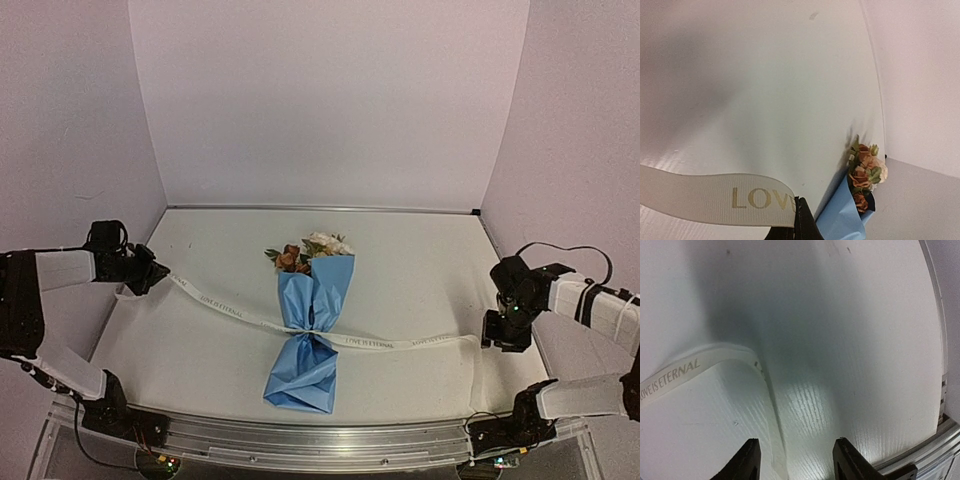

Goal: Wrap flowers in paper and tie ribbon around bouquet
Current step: Pick up the left side of the half-tied ribbon, then pass from the left arm to the right

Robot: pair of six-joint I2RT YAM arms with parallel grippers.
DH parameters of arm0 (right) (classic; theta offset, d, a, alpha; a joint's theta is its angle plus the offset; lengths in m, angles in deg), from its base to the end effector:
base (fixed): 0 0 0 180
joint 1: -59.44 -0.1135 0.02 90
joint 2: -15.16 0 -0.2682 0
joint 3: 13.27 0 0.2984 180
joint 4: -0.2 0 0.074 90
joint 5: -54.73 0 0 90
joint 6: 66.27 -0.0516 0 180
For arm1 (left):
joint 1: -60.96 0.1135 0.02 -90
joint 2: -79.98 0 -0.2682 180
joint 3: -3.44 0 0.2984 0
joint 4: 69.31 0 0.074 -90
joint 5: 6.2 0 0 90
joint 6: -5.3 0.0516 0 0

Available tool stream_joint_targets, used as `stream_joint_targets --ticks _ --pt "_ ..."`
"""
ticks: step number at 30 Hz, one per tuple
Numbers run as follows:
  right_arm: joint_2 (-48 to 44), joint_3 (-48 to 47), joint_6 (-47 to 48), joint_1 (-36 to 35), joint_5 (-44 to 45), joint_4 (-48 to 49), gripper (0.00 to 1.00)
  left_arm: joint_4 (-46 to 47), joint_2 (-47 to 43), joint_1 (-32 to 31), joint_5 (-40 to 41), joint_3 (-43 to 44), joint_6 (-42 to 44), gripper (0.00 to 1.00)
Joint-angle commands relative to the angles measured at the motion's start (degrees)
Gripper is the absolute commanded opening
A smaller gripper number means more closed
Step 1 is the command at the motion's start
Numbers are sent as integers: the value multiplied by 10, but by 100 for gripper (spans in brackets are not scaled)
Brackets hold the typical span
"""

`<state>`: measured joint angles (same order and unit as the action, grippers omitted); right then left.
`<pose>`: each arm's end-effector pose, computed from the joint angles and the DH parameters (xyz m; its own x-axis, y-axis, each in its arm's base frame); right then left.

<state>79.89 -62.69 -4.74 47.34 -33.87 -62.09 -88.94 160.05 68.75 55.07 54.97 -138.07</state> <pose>0.2157 0.0449 0.1546 -0.9369 0.2865 -0.2001 0.2755 0.9578 0.0814 0.3159 0.0182 0.1463 -0.6000 -0.7923 -0.1105 -0.4739 0.4632 -0.7489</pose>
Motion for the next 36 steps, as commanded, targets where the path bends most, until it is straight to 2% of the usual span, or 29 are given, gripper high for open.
stream_joint_targets --ticks 1,4,7,11,15,25,30,36 --pt "-9 -58 32 -66 41 -11 55 -15 -37 -47 -32 58 51 0" --pt "-11 -79 56 -126 11 45 59 -23 -56 -77 -54 84 56 0" --pt "15 -100 99 -199 -30 142 64 -37 -74 -122 -56 114 56 0" --pt "128 -195 156 -276 -80 246 66 -54 -93 -150 -55 141 58 0" --pt "260 -341 190 -334 -136 267 67 -71 -110 -164 -61 159 66 0" --pt "546 -654 148 -408 -242 321 66 -93 -151 -172 -108 191 94 0" --pt "631 -754 111 -433 -258 348 65 -111 -172 -173 -118 197 104 0" --pt "695 -820 69 -450 -252 374 62 -127 -178 -173 -123 204 114 0"
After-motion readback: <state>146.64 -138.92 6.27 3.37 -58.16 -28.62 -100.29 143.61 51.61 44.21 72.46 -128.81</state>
